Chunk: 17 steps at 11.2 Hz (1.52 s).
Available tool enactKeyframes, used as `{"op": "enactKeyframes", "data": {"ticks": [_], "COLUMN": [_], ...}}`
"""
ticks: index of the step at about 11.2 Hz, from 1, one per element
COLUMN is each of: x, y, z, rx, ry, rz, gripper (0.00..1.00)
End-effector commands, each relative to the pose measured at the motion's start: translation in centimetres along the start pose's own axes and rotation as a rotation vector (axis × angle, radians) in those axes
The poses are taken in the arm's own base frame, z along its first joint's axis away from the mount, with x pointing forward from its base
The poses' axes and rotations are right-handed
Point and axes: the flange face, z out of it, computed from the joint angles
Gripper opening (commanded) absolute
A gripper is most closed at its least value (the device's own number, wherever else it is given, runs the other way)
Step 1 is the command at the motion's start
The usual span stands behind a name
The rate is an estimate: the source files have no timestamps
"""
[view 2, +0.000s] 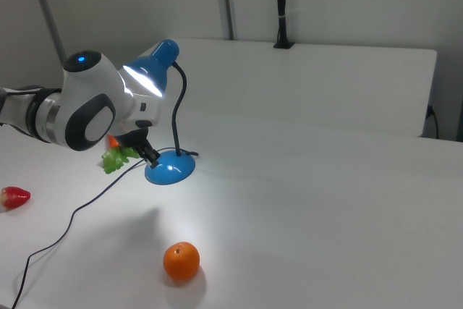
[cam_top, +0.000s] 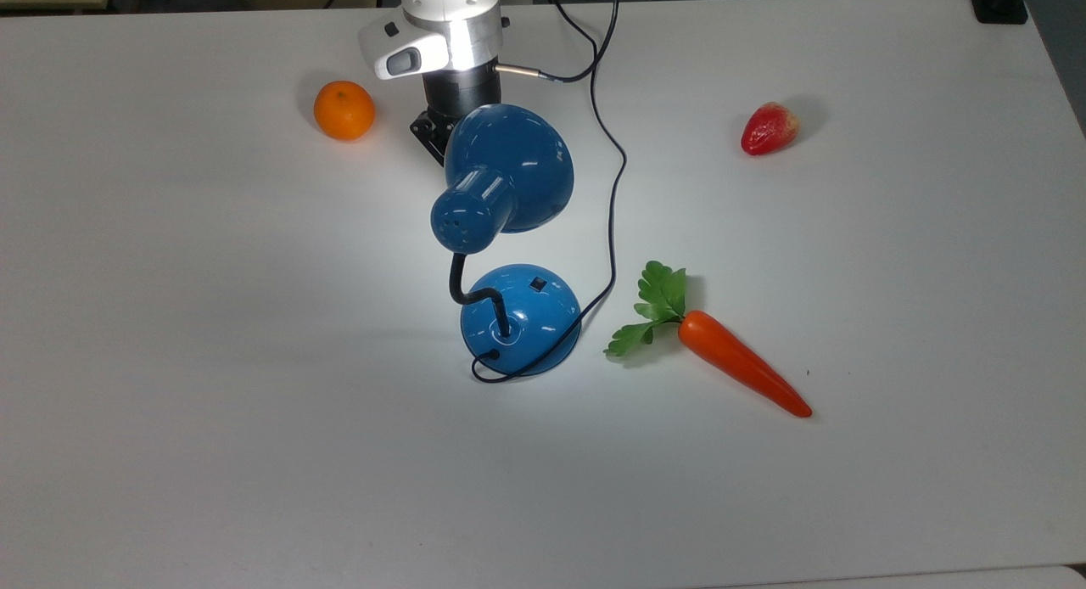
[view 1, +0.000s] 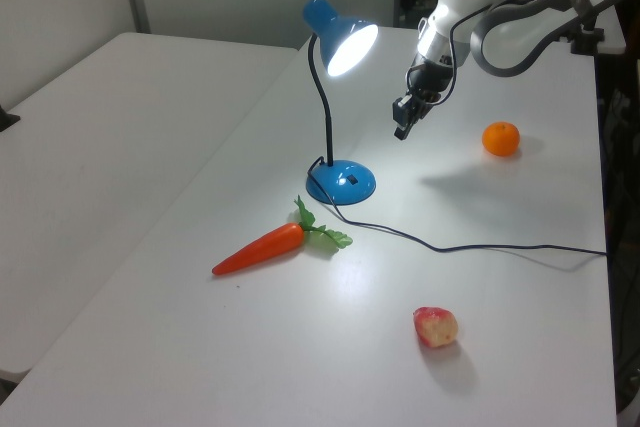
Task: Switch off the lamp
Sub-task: 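Move the gripper down toward the switch on the blue lamp base, then press the switch on the lamp base with the gripper fingers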
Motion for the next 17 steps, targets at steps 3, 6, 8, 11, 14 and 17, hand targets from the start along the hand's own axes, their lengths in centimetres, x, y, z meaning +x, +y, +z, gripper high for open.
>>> {"op": "enactKeyframes", "data": {"ticks": [3,6,8,11,14,17], "x": [0.1,0.1,1.4,2.1,2.3,2.1], "y": [-2.7,-3.9,-4.6,-5.2,-5.3,-5.7], "z": [2.8,4.5,6.5,7.1,7.1,6.9], "rx": [0.010,0.003,-0.034,-0.029,-0.020,-0.012], "ry": [0.044,0.034,0.052,0.090,0.107,0.115], "rz": [0.040,0.045,0.072,0.084,0.089,0.085], "gripper": [0.06,0.06,0.06,0.07,0.09,0.10]}}
